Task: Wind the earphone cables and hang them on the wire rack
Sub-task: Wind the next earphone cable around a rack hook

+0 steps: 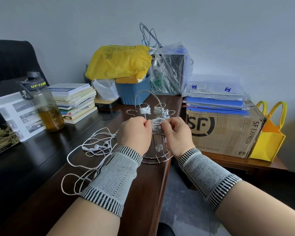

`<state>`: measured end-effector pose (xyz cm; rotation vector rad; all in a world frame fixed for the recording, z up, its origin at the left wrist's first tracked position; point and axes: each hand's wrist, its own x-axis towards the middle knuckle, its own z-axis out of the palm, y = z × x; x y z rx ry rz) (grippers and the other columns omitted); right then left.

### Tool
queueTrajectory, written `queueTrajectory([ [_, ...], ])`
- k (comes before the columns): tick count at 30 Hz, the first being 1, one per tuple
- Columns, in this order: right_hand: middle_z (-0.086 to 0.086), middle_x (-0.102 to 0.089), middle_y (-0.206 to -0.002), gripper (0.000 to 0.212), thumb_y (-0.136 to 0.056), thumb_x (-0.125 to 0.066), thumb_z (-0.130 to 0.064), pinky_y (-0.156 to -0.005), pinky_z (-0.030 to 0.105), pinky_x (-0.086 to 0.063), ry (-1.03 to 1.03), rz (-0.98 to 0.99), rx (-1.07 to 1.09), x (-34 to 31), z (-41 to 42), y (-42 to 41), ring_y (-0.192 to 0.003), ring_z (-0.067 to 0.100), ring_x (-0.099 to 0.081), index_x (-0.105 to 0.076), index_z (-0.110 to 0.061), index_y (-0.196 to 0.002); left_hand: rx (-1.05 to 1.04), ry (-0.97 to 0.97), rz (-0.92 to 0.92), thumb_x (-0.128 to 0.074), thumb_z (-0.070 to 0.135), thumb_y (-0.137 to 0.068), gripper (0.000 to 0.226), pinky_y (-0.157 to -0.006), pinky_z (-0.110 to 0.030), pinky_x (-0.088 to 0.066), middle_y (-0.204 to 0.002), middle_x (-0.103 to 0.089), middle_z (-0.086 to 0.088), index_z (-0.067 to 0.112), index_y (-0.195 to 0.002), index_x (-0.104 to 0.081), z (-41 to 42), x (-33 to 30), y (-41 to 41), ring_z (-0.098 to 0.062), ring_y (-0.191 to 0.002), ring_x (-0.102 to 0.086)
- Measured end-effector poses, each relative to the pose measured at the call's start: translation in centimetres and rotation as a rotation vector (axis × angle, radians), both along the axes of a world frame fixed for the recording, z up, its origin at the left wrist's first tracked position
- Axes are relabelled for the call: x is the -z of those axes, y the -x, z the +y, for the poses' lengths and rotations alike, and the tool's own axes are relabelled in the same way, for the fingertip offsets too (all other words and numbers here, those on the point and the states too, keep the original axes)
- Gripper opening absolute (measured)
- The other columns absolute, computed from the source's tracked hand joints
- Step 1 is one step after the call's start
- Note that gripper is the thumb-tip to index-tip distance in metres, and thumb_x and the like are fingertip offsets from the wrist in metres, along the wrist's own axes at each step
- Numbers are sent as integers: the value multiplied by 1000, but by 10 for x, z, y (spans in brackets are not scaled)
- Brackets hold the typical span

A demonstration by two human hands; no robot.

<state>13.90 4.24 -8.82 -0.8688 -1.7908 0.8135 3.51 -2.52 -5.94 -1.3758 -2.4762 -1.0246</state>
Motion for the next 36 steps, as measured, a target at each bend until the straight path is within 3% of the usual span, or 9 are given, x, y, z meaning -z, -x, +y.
queueTrajectory([
  [5,1,-62,-85,27,-92,-58,-26,-70,24,-41,67,3,0,-4,3,-1,-72,8,-54,-56,-26,-66,-5,20,32,-46,37,-97,40,-66,-33,-55,-70,-70,2,15,-74,-70,-2,-2,-3,-19,-70,-65],
  [9,-6,-59,-60,31,-89,-63,-27,-58,22,-43,126,27,6,-7,6,-4,-51,1,-49,-58,-24,-58,-7,36,45,-46,35,-97,41,-60,-29,-48,-69,-69,1,14,-71,-68,-3,-4,-4,-20,-69,-62],
  [11,2,-66,-60,32,-88,-64,-30,-54,23,-43,170,37,14,-8,10,-5,-46,3,-48,-64,-15,-60,-4,53,68,-45,34,-97,42,-59,-29,-45,-66,-65,0,12,-66,-64,-5,-3,-5,-22,-67,-60],
  [14,6,-71,-65,28,-85,-66,-29,-55,26,-46,219,69,3,-9,14,-6,-48,9,-54,-64,-14,-61,-1,72,105,-46,33,-97,47,-55,-29,-34,-55,-50,0,12,-54,-45,-8,-2,-7,-25,-61,-53],
  [18,1,-69,-64,21,-82,-69,-22,-60,27,-52,171,82,13,-6,12,-5,-57,13,-62,-62,-19,-62,9,87,120,-46,31,-97,49,-50,-30,-28,-51,-45,1,14,-51,-40,-10,0,-9,-22,-56,-48],
  [23,-2,-65,-67,18,-80,-68,-13,-65,30,-53,123,148,-17,-2,12,-4,-60,12,-58,-60,-21,-67,61,54,48,-47,33,-96,41,-68,-38,-54,-66,-68,-1,11,-66,-64,-12,7,-4,-22,-67,-64],
  [28,-8,-62,-62,21,-88,-65,-19,-63,22,-49,107,186,-53,-2,10,-3,-58,5,-56,-61,-23,-67,69,22,-16,-47,36,-95,38,-72,-40,-54,-71,-71,1,13,-72,-68,-12,12,0,-22,-72,-64],
  [33,1,-67,-64,26,-86,-69,-34,-68,36,-57,81,136,-1,-2,15,-4,-66,23,-66,-63,-21,-64,69,5,-31,-48,35,-97,35,-70,-39,-52,-68,-66,1,15,-74,-66,-13,12,-3,-22,-71,-60],
  [36,-1,-67,-63,27,-85,-70,-37,-67,37,-58,86,119,31,-2,16,-3,-65,23,-67,-63,-22,-64,67,-13,-29,-49,35,-97,34,-65,-35,-49,-64,-60,2,16,-72,-61,-15,12,-6,-23,-69,-58],
])
